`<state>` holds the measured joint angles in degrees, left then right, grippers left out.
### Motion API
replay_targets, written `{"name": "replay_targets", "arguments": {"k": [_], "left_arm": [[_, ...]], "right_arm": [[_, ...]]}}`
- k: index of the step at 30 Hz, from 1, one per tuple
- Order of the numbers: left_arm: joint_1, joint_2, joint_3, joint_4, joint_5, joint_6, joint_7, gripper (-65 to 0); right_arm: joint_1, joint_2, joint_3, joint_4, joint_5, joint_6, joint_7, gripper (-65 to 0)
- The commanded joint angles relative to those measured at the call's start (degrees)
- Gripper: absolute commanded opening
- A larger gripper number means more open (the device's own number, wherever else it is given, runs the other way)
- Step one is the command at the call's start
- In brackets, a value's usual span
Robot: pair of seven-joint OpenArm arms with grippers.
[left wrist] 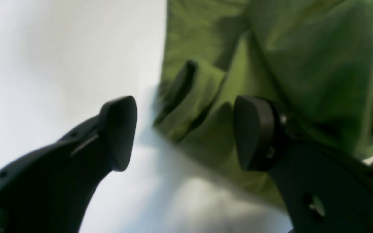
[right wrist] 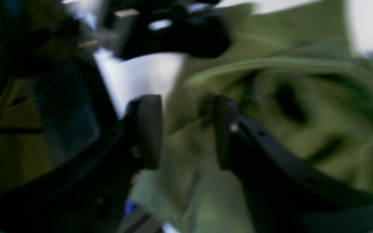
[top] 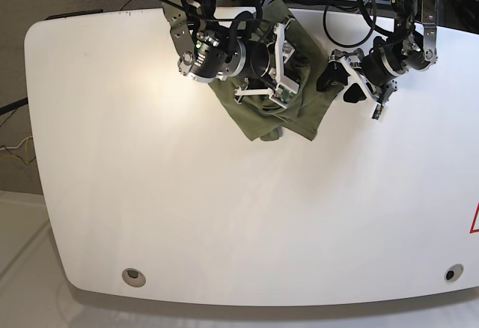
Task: Fold the T-shirt properly
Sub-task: 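Grasp the olive bundle's edges with both grippers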
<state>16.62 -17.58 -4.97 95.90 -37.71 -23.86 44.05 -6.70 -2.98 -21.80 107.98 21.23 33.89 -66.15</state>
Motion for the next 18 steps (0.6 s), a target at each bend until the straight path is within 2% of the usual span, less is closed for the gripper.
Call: {"name": "replay_targets", "arguments": {"k": [1, 4, 7, 9, 11, 13, 18], "left_arm": [[-0.2, 0.1, -2.0, -1.6, -2.3, -0.6, 0.1, -39.6], [1.1, 0.6, -3.3, -1.2, -2.5, -0.9, 0.6, -50.2], [2.7, 1.4, -5.3, 0.1, -2.7, -1.0, 1.1, -56.8], [3.8, 2.1, -7.1, 2.3, -2.5, -0.7, 1.6, -51.8], [5.7, 4.2, -10.6, 6.2, -1.8, 0.3, 3.6, -32.2], [6.2, 4.5, -11.3, 7.2, -1.5, 0.5, 3.5, -28.1], [6.4, 4.5, -10.9, 7.5, -1.5, 0.6, 3.6, -25.7]], "right_arm": [[1.3, -1.1, -0.5, -0.7, 0.9, 0.8, 2.0, -54.7], [2.1, -1.0, 0.0, -1.7, 0.5, 0.1, 1.9, -63.8], [2.8, -0.7, 0.9, -2.5, -0.2, -0.9, 2.1, -65.0], [3.4, -0.1, 1.8, -3.0, -0.7, -2.0, 2.4, -65.0], [5.5, 1.4, 4.1, -5.4, -1.0, -2.9, 3.7, -65.0], [6.1, 2.1, 5.0, -6.0, -1.4, -3.1, 4.3, -65.0], [6.3, 3.1, 6.8, -6.6, -4.0, -2.6, 6.2, -63.5]]}}
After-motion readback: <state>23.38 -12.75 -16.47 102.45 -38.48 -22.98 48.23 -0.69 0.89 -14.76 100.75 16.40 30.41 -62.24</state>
